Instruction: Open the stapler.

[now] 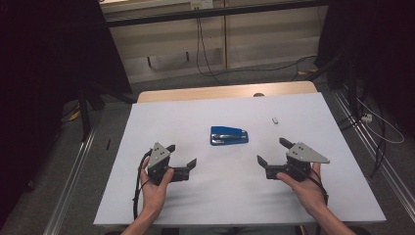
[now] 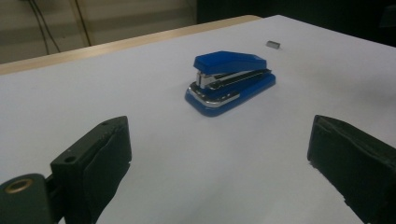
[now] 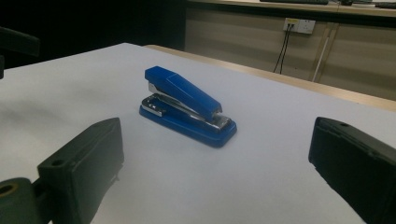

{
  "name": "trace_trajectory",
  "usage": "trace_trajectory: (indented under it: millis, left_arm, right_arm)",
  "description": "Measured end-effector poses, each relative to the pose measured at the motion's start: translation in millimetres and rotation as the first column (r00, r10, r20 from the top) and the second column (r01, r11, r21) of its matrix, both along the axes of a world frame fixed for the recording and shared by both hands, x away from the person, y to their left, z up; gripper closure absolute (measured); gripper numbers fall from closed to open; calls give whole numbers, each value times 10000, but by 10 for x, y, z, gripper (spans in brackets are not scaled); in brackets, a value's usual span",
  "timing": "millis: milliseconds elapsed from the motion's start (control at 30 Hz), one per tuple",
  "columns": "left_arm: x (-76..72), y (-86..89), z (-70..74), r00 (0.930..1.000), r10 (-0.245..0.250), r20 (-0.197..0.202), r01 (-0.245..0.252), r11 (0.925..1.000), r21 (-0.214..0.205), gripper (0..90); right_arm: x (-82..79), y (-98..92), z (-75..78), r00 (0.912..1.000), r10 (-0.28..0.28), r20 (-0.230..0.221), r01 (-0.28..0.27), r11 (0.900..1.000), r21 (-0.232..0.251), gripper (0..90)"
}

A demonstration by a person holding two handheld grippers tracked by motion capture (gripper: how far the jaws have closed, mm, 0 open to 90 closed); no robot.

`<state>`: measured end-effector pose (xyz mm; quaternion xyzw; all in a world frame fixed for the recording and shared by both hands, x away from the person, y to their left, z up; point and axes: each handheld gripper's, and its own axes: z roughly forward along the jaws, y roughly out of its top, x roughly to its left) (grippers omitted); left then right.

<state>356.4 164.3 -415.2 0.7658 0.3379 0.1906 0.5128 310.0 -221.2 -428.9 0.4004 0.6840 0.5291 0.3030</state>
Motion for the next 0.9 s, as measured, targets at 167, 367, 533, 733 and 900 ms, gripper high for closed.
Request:
trace_trajectory:
  millis: [167,367,533,733,900]
  left_arm:
    - [76,-92,30,9999,8,172,-11,9999,132,67]
    - [191,-214,41,9996,-277,5,277,9996,12,66]
    - [261,-293,52,9987,-483,156,483,9988,31,65]
    - [369,-361,44,9982,-602,73,603,9981,-134,58]
    - [426,-413,34,9971,-754,113,754,9971,-17,52]
  right_arm:
    - [82,71,2,9999,99,-90,-98,9999,116,34]
    - [172,147,16,9997,225,-137,-223,9996,154,23]
    - [252,193,39,9995,302,-114,-298,9990,323,37]
    - [383,282,38,9990,367,-236,-359,9989,315,67]
    - [471,327,40,9984,417,-372,-398,9980,485,88]
